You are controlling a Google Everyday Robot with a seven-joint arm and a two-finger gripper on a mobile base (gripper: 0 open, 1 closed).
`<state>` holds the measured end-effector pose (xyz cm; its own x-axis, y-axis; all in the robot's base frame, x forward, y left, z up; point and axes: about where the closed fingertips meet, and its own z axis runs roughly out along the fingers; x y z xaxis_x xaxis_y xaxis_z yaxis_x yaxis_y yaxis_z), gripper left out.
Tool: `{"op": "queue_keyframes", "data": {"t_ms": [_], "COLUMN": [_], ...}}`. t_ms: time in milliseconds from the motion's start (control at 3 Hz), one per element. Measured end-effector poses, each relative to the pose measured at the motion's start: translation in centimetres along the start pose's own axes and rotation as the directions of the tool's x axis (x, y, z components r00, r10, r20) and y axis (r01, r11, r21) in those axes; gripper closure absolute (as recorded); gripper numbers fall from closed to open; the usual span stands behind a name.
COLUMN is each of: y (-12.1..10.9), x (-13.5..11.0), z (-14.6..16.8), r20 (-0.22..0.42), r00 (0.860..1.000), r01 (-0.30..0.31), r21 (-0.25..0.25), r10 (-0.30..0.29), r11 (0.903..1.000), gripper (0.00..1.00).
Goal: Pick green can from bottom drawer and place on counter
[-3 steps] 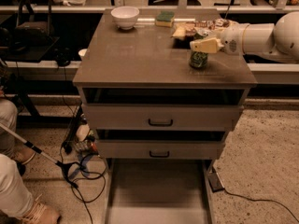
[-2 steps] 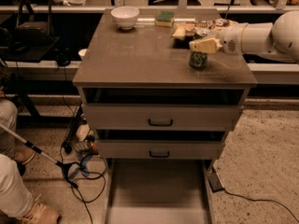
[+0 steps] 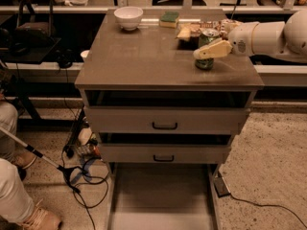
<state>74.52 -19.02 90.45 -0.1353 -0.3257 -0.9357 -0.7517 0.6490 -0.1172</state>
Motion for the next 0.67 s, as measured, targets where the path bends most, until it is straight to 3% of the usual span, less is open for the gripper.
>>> {"op": "queue_keyframes", "data": {"t_ms": [333,667], "y": [-0.2,-1.3], "x": [0.2,0.9], "z": [-1.4,-4.7], "r20": [-0.011,0.0], "r00": [1.0,1.0], "r01": [0.014,-0.004], "r21": [0.012,0.07], "r10": [-0.014,0.004], "r11": [0.9998,0.9976], "gripper": [0.0,0.0]}}
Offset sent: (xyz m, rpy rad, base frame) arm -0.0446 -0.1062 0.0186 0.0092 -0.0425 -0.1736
